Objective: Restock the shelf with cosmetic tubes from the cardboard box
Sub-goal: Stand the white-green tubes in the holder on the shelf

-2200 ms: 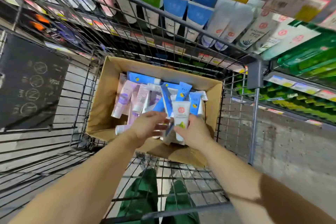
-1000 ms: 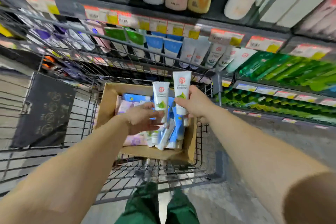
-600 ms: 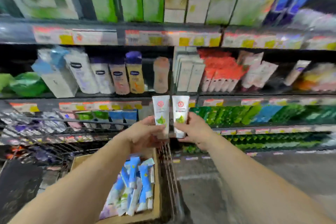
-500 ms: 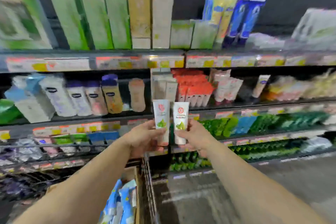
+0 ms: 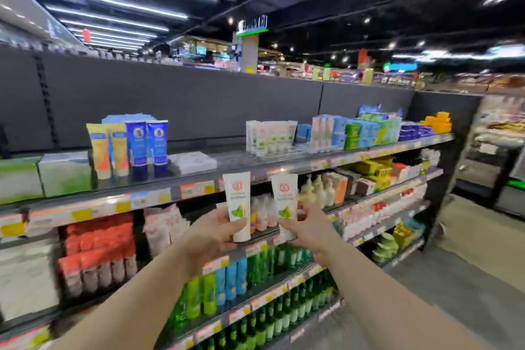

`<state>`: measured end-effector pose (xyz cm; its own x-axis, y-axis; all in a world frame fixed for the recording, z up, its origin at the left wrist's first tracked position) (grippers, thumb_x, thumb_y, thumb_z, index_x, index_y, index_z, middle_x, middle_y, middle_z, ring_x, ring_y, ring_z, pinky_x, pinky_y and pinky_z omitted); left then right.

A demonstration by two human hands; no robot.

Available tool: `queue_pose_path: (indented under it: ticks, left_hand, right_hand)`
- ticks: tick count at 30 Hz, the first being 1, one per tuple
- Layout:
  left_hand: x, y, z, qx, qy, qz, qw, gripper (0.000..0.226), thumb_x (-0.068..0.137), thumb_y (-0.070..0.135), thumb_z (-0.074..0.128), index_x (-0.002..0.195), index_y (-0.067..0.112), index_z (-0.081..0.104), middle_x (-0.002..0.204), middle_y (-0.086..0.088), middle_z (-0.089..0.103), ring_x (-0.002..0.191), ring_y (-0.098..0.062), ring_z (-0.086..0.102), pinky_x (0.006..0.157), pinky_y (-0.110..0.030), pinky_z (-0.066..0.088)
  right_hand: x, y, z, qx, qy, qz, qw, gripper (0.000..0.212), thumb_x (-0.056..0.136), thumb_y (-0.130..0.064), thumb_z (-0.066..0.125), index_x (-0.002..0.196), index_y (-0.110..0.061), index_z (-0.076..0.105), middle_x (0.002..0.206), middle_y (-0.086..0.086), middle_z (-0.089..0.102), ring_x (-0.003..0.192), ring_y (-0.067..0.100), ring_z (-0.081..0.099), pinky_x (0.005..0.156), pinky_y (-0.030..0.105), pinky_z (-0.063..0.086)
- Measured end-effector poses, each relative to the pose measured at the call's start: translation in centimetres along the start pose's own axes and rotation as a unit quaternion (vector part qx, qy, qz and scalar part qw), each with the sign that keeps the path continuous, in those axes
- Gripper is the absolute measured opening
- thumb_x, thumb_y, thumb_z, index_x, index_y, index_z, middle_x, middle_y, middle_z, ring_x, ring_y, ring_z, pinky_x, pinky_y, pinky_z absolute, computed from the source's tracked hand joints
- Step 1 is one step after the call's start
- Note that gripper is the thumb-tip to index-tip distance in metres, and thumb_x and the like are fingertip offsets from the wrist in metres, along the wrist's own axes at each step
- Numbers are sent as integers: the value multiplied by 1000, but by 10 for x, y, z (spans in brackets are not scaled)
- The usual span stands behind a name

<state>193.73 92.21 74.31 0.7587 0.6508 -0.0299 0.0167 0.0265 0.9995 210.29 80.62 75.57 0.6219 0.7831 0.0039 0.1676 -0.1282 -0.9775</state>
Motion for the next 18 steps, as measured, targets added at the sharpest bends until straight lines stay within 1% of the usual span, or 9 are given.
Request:
queue_pose_path:
  ticks: [2,3,4,5,8,11,15,16,18]
  left_hand:
    - [21,13,19,18,4,14,1000,12,96,16,57,105,20,63,90,5,76,86,-15,70,90,-38,50]
    - [31,19,26,24,8,20,999,11,96,14,56,103,19,63,84,5,76,78,-13,70,81,-33,52]
    - [41,23,31,26,12,28,999,10,96,13,56,102,18,63,80,4,76,74,-13,70,74,-30,53]
    - [51,27,35,27,15,32,999,11,96,12,57,103,17,63,82,3,76,75,-13,71,72,-29,54]
    - [88,32,38,29,31,35,998,19,94,15,61,112,20,63,105,-2,73,97,-19,68,85,-35,54]
    - [133,39,30,26,49,39,998,20,92,14,63,112,17,62,105,-3,72,92,-15,69,71,-27,55]
    - [201,56,9,42,98,61,992,17,90,15,66,106,19,64,103,-2,74,95,-19,70,84,-35,56]
    - [218,62,4,49,110,69,990,14,90,15,66,103,20,65,102,-2,74,93,-18,71,83,-34,56]
    - [249,73,-1,66,138,80,985,10,89,17,67,99,21,65,98,0,74,84,-13,71,72,-27,57]
  right_hand:
    - [13,2,-26,13,17,-8,1000,48,85,-15,73,127,-14,50,113,5,63,92,20,66,64,31,59]
    - [19,4,-36,17,22,-10,1000,48,85,-16,73,128,-14,50,112,5,64,93,21,67,66,32,58]
    - [26,5,-45,15,23,-13,1000,47,85,-18,73,127,-14,52,111,5,65,93,21,67,65,31,57]
    - [33,5,-52,6,23,-18,1000,43,86,-20,72,125,-15,54,109,3,66,93,20,67,63,29,54]
    - [59,4,-67,-16,19,-33,999,33,87,-23,70,117,-18,58,104,-1,68,93,16,65,62,23,48]
    - [97,-1,-82,-27,15,-54,998,31,87,-26,70,116,-20,60,104,-2,68,94,16,65,66,23,47]
    - [162,-8,-97,-40,14,-73,996,28,86,-27,71,112,-22,61,102,-5,69,94,13,66,73,27,52]
    - [179,-10,-100,-46,17,-77,996,28,85,-27,72,111,-21,62,101,-5,70,93,13,66,77,30,54]
    - [214,-15,-106,-72,17,-77,994,27,83,-29,74,107,-21,63,99,-4,71,92,15,67,80,34,56]
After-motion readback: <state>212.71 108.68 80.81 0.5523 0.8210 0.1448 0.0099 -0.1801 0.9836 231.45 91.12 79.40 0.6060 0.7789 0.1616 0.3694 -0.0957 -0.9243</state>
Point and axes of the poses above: each hand's wrist, its own x-axis towards the middle knuckle, its own z-axis out of the palm, y = z × x, the point moved 4 cm from there along x, towards the middle knuckle
